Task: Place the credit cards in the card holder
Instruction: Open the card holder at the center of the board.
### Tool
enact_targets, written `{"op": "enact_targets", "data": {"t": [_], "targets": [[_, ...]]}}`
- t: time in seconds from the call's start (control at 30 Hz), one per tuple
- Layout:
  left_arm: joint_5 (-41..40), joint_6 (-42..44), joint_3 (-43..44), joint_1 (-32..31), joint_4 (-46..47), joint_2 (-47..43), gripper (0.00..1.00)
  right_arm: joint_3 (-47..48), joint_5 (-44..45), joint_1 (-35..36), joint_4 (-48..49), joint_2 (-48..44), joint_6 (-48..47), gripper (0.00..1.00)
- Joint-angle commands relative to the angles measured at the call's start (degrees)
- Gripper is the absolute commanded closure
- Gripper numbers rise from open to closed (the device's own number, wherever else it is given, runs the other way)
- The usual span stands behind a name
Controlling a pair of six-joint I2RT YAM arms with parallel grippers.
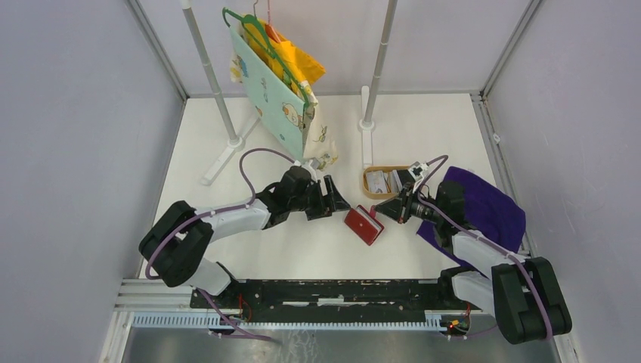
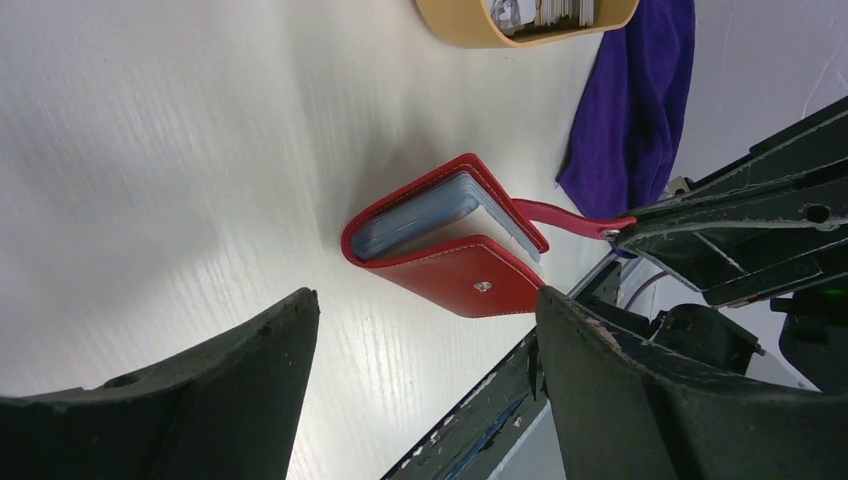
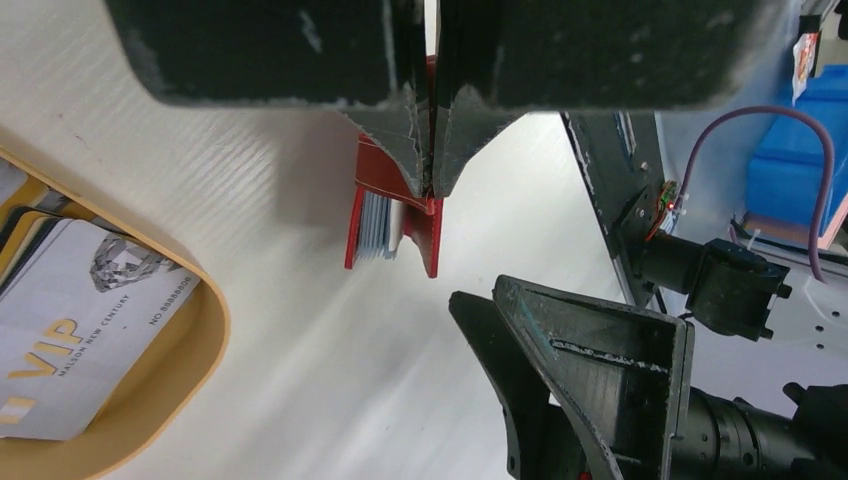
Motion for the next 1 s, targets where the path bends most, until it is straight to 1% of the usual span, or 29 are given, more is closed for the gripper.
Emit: {"op": "enact_targets", "data": {"t": [0.0,0.17,0.27,0.43,0.5,0.57,0.7,0.77,0.83,0.9,0.97], "targets": [[0.66,-4.60,0.63,-0.44,1.35,0.91,0.15,-0.32,3.19,-0.32,3.07,-2.47,1.72,1.00],[1.10,-3.83,2.57,-1.17,0.09,2.37,0.15,-2.35,1.97,-0.30,9.09,-4.20,6.14,1.00],[1.10,-3.81,3.54,-1.67,-0.45,3.08,0.15,-2.84,2.42,-0.31,8.66,-4.75,5.44,1.00],[0.44,-3.41,6.63,-2.35,-6.08,5.79,0.15,-2.80,3.10,-0.30,7.11,-4.84,4.22,1.00],[-0.02,-2.85,8.20,-2.81,-8.01,6.90,0.17,-2.67,3.15,-0.38,6.87,-4.93,3.90,1.00],[-0.04,-2.36,9.37,-3.19,-8.54,7.83,0.24,-2.61,3.19,-0.48,6.43,-4.97,3.45,1.00],[-0.60,-0.44,11.00,-3.28,-12.82,8.74,0.40,-2.01,3.63,-0.97,4.22,-5.48,1.41,1.00],[-1.36,1.03,11.71,-3.25,-14.87,8.82,0.51,-1.17,4.54,-1.41,1.31,-5.71,-1.03,1.00],[-1.97,3.24,12.85,-3.16,-17.08,9.06,0.70,-0.72,5.41,-2.00,-1.11,-6.00,-3.27,1.00],[-2.28,6.18,14.16,-3.21,-19.16,9.79,0.86,-0.33,6.87,-2.29,-4.07,-6.32,-5.84,1.00],[-2.85,9.75,15.26,-3.16,-20.99,10.64,0.97,0.45,8.10,-2.39,-7.85,-6.65,-9.89,1.00]]}}
